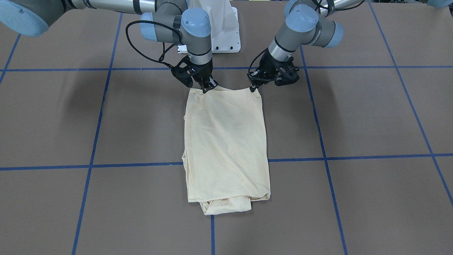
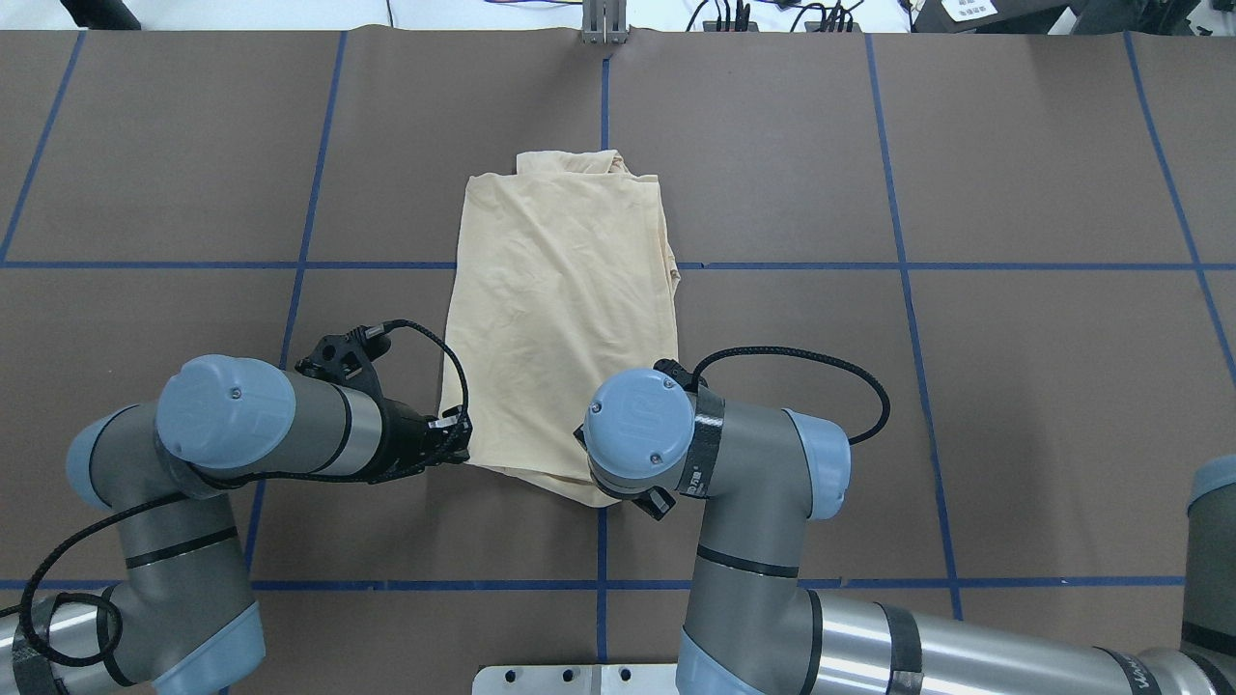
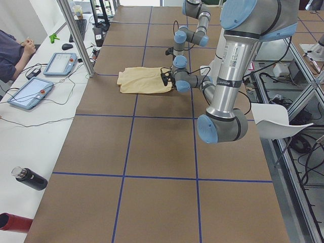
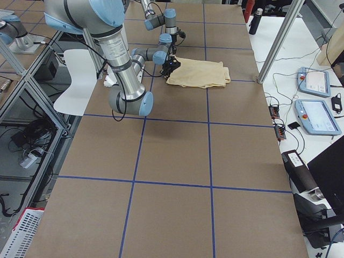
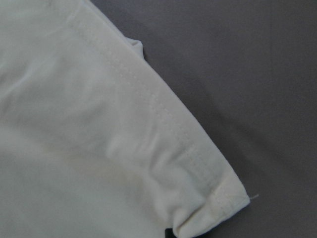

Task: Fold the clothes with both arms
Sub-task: 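Lift the near edge with both grippers and fold it away from the robot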

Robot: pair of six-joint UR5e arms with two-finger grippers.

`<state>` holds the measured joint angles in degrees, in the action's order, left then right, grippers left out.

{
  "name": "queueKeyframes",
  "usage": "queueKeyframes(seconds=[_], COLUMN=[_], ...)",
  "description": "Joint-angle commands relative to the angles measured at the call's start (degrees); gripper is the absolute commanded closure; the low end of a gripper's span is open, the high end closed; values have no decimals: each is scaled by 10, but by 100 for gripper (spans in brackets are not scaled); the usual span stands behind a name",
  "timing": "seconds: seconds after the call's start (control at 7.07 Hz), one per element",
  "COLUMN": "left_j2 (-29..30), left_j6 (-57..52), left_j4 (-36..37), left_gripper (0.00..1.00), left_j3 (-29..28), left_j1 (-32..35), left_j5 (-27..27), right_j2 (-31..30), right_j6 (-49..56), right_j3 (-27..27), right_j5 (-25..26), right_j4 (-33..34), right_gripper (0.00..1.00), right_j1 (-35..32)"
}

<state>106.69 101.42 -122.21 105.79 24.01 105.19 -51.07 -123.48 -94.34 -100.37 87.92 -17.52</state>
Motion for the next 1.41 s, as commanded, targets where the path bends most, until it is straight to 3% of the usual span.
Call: queueKeyframes(seconds=[0.0, 0.14, 0.71, 0.99, 1.27], left_j2=[-3, -3, -4, -7, 2], left_j6=[1, 1, 2, 1, -13], left_j4=[40, 80, 88, 89, 154], left_gripper=[100, 100, 100, 100, 100], left_j3=[42, 70, 79, 91, 118], left_j1=[-23, -44, -106, -103, -80], left_j5=[1, 1, -1, 0, 13], right_j2=[-51, -68, -90, -79, -51], right_j6=[10, 10, 10, 30, 99], right_j3=[-63, -89, -115, -117, -117], right_j5=[-9, -12, -58, -54, -49], right_j4=[1, 1, 1, -2, -3], right_gripper=[100, 100, 100, 100, 100], right_j1=[0, 3, 26, 12, -37])
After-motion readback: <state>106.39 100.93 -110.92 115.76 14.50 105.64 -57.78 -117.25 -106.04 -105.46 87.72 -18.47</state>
